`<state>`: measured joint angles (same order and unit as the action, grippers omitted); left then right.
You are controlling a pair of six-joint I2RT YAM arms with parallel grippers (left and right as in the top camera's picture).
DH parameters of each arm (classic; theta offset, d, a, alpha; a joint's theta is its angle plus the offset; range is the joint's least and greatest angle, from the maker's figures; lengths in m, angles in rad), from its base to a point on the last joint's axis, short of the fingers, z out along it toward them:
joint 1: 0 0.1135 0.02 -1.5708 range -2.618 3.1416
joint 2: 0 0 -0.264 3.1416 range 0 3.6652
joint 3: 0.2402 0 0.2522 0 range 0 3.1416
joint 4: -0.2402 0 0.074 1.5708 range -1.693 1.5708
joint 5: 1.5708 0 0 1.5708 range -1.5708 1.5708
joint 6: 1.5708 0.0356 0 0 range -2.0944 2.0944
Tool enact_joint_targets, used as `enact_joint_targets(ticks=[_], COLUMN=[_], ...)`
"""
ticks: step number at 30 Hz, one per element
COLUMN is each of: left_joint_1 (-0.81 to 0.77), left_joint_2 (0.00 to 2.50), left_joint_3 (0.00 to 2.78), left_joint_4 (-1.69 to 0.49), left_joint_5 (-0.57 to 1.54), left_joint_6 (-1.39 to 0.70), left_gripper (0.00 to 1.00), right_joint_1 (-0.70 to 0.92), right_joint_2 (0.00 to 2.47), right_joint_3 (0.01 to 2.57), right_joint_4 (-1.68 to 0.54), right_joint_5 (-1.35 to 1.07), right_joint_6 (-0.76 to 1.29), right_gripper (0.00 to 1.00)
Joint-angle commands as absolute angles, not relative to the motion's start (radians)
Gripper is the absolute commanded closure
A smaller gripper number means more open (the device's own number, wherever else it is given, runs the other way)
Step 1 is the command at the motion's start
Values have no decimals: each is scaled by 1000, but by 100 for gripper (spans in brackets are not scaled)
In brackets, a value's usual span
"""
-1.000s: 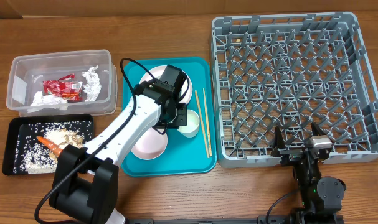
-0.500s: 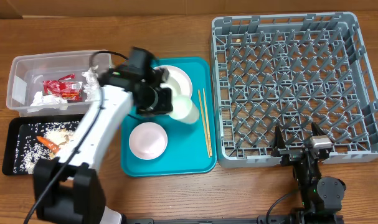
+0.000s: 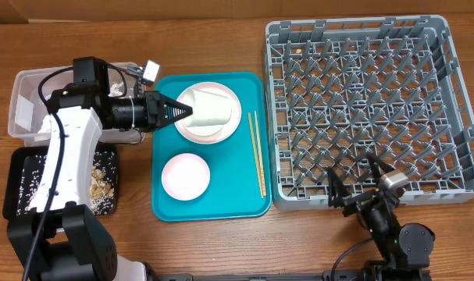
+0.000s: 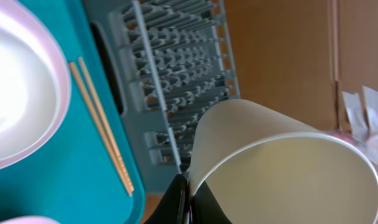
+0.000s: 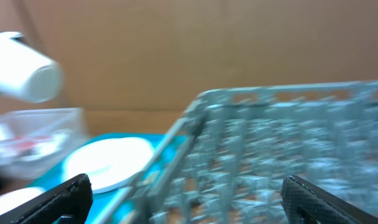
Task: Sort waste into correct bins and load items into the dishwasher
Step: 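Lift the cup with the left gripper and tilt it sideways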
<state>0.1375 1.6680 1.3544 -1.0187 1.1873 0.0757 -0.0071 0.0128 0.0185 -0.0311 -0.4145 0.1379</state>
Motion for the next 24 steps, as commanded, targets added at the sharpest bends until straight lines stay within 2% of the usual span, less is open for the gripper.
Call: enact_joint_targets(ticks=[1, 8, 14, 21, 24], left_joint_1=[128, 109, 79, 31, 2], left_joint_2=[1650, 1650, 1650, 1650, 1650], left_joint_3=[1370, 1370, 1370, 1370, 1370], left_joint_4=[-1020, -1020, -1005, -983, -979], left_joint_5=[1275, 1278, 1324, 1419, 1435], left_joint_6=[138, 138, 134, 134, 134], left_gripper=[96, 96, 96, 96, 96], right_joint_1=[-12, -12, -12, -12, -12], right_joint_2=[3, 99, 350, 725, 855], right_joint_3=[51, 263, 519, 741, 780], right_joint_4=[-42, -116, -182, -199, -123], right_joint_5=[-596, -733, -897, -1310, -1450], right_joint_6=[283, 315, 315, 316, 329], right_gripper=[0, 0, 0, 0, 0])
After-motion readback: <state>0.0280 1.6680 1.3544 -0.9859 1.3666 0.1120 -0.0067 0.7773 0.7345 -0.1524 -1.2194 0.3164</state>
